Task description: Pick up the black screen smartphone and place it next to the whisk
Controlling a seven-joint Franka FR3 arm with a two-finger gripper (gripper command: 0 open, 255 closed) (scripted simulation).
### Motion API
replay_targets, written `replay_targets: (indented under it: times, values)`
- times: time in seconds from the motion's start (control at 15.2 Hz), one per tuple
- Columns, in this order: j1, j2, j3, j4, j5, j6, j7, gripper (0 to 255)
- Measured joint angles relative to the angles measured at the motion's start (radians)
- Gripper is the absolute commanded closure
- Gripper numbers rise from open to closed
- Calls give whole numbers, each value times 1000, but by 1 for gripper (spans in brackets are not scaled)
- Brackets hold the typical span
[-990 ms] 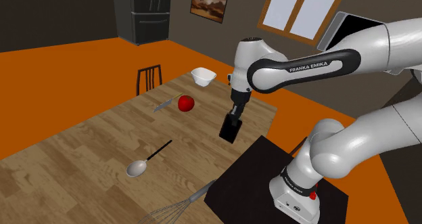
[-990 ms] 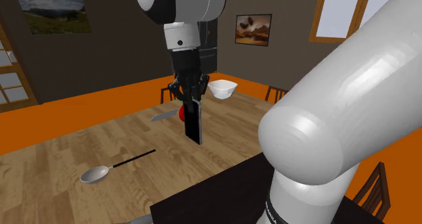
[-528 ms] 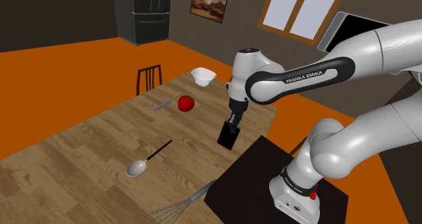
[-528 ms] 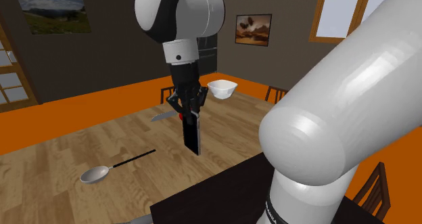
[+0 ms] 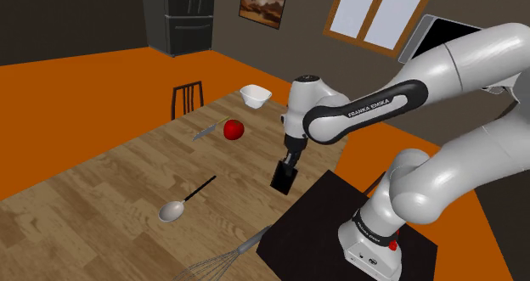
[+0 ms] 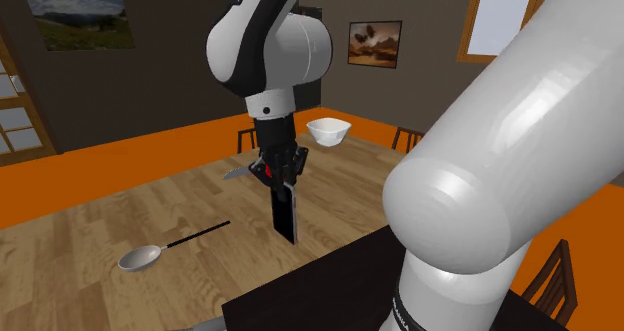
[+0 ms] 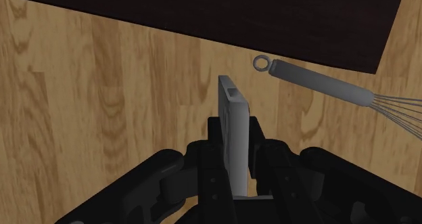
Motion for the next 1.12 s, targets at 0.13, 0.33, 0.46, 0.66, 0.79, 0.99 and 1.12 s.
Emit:
replay_targets:
  times: [0.13, 0.33, 0.46, 0.66, 0.79, 0.99, 1.12]
  values:
    - [0, 28, 2, -10, 0, 38, 2, 255]
    - [0, 68, 5, -26, -1, 94, 5, 255]
    - [-3, 100, 5, -32, -3, 132, 6, 255]
    - [-5, 144, 6, -45, -7, 189, 7, 255]
    - [-5, 179, 8, -52, -9, 230, 11, 255]
    - [-10, 230, 8, -57, -16, 286, 13, 255]
    - [-11, 267, 10, -54, -20, 322, 18, 255]
